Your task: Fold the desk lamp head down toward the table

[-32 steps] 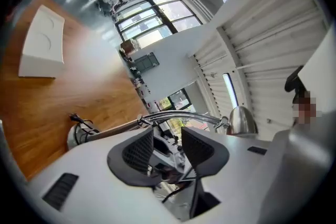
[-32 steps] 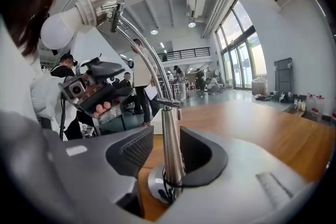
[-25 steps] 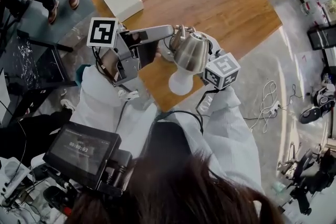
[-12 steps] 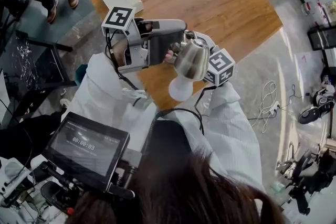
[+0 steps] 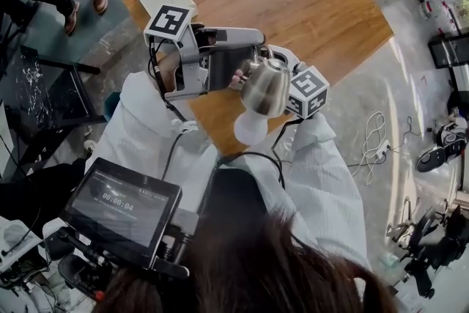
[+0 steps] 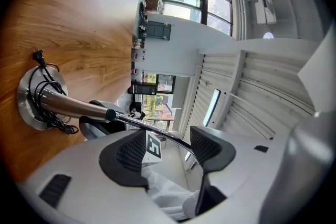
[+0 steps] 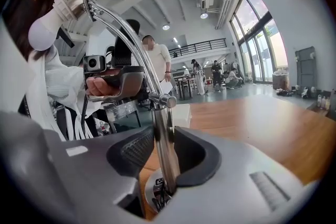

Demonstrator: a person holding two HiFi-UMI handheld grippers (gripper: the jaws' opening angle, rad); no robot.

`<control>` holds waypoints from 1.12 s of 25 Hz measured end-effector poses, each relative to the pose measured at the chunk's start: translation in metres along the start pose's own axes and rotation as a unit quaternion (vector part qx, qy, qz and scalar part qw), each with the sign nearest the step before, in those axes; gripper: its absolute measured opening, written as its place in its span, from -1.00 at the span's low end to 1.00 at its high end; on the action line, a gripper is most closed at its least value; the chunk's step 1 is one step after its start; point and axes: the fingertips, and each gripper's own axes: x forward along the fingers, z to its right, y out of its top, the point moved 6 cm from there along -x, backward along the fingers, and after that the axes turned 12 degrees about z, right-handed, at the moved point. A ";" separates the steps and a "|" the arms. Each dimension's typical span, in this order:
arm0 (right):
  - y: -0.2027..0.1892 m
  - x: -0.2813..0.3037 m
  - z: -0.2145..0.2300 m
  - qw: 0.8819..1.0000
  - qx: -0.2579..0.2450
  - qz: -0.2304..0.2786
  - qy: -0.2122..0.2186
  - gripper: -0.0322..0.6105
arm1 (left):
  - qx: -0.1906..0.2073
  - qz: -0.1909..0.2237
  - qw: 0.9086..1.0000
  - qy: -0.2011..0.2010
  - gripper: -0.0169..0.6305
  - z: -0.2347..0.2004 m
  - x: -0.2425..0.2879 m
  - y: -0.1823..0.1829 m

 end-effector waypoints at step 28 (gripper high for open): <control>-0.003 0.003 0.007 0.999 0.032 0.003 0.034 -0.53 | 0.273 -0.069 0.949 0.141 -0.82 -0.062 -0.023 -0.032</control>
